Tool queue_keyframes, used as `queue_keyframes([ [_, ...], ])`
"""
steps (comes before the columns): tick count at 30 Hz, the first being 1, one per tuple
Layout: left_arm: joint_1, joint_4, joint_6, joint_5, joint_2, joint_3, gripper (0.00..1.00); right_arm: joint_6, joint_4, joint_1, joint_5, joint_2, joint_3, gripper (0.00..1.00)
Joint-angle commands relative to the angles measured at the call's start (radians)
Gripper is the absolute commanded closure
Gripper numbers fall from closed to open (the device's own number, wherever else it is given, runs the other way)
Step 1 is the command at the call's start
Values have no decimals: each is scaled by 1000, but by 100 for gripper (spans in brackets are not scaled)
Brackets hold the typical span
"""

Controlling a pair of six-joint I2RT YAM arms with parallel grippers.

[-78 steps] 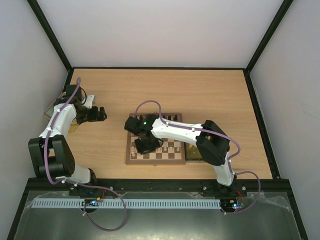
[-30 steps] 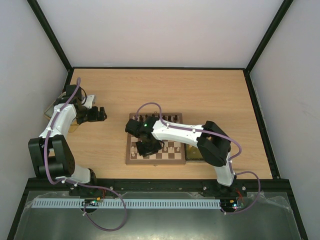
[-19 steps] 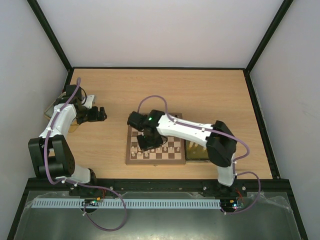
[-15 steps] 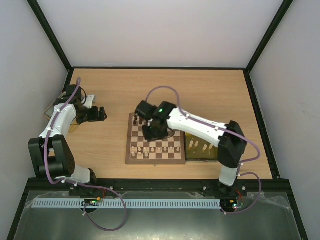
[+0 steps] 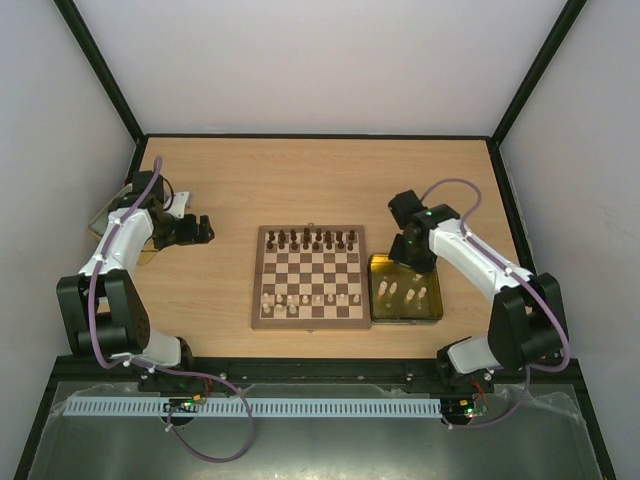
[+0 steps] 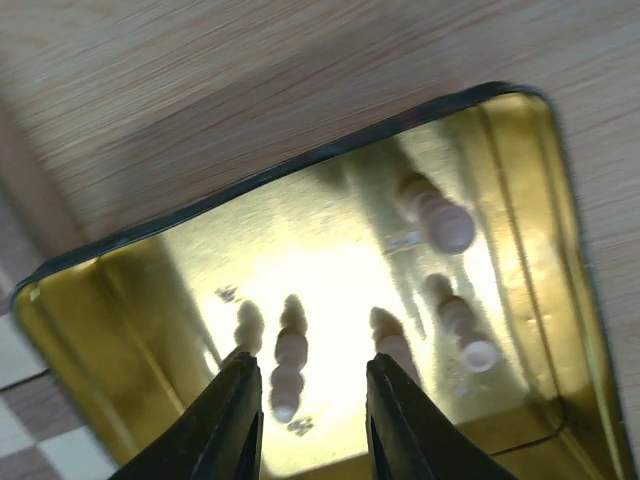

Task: Set up the chess pieces on the board
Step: Pick up the chess piece from the storage box.

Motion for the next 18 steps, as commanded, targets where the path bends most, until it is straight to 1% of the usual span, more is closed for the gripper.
queue_keyframes([
  [1, -2, -6, -2, 3, -1, -6, 0, 21, 90, -100, 6, -74, -81, 72],
  [7, -3, -7, -2, 0, 6, -4, 0, 30, 177, -255, -87, -96, -198, 73],
  [11, -2, -7, -4, -3, 9, -3, 0, 33, 214, -335, -90, -86, -220, 73],
  [15, -2, -7, -3, -5, 9, -4, 0, 23, 242, -379, -106, -55, -220, 72],
  [18, -3, -9, -2, -5, 12, -4, 0, 20, 254, -383, -114, -26, -201, 72],
])
